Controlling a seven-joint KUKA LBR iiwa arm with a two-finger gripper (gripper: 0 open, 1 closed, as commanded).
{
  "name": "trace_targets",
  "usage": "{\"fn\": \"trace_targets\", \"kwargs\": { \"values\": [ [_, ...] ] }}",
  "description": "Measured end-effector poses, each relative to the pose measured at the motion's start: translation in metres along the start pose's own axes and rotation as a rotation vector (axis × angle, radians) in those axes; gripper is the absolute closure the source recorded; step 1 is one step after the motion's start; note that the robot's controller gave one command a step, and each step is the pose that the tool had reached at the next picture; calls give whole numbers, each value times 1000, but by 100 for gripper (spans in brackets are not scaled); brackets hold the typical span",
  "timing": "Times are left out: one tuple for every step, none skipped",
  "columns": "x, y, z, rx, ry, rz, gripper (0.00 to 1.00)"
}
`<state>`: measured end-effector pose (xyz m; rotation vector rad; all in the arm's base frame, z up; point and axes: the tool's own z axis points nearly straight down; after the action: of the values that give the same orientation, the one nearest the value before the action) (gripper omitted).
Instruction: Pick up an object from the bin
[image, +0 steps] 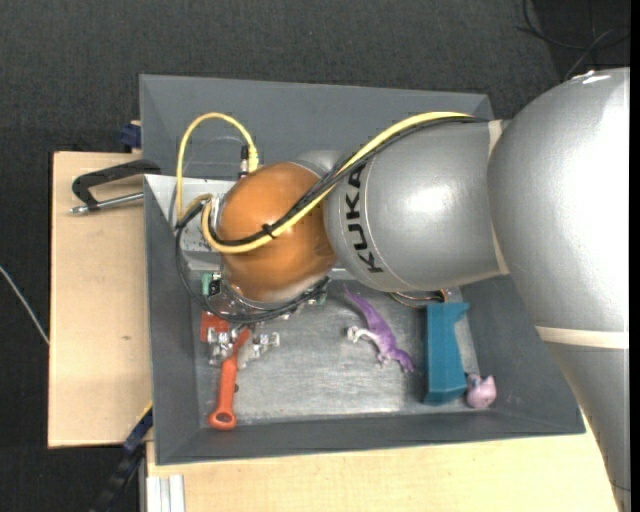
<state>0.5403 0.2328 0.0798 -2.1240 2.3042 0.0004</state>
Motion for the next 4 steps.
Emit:
{"fn": "trace_targets", "kwargs": {
  "values": [
    [0,1,-6,-6,3,0,100],
    [0,2,-27,-9,4,0,100],
    [-1,1,-44,-4,2,1,100],
    [-2,0,-60,0,0,2,100]
  ]
}}
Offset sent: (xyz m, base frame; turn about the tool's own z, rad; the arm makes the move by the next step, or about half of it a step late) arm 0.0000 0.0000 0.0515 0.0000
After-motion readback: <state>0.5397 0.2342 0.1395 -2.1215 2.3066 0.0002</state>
